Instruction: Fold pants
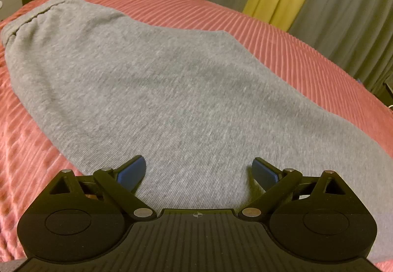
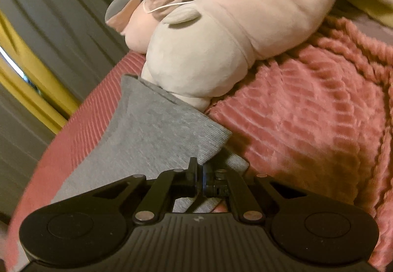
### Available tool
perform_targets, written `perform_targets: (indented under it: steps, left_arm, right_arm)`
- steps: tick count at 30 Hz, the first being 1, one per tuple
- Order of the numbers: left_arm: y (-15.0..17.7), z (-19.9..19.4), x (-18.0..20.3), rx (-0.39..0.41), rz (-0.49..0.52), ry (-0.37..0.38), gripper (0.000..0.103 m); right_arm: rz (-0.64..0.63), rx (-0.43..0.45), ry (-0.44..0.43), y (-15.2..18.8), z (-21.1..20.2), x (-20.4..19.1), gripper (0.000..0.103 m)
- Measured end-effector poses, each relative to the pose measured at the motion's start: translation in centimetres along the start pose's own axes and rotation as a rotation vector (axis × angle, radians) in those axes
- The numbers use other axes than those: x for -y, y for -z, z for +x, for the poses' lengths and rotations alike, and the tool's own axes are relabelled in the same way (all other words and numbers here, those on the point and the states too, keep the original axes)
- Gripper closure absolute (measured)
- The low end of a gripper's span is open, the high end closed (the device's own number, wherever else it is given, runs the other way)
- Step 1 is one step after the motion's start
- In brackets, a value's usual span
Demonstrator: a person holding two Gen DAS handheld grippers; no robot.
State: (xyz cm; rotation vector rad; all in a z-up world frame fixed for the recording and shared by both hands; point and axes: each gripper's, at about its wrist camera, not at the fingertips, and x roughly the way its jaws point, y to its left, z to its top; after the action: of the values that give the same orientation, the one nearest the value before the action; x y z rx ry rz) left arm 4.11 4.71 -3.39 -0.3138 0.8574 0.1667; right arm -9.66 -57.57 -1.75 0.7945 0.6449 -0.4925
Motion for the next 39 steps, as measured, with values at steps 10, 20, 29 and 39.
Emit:
perform_targets:
  steps: [10,20,29,39]
  left_arm:
    - [-0.1,0.1,0.0,0.003,-0.006,0.002,0.004]
    - [-3.3,-1.3,-3.8,0.089,-0.107,-0.064,0.007]
    - [-6.8,0.9,-12.2,0.088,-0.136,-0.220,0.095]
    - [-7.6,-0.9,-14.1,0.096,-0.220,-0.224,0.091]
  right_arm:
    - [0.110,-0.021,0.000,0.0,0.1,2.4,0.094]
    - [0.147,-0.065,0.024,1.0,1.0,2.9,0.071]
    - [0.110,-0.067,0.037,1.1,1.6,1.5,0.051]
    - [0.067,-0.098,0.041,0.8,1.5,0.8,0.033]
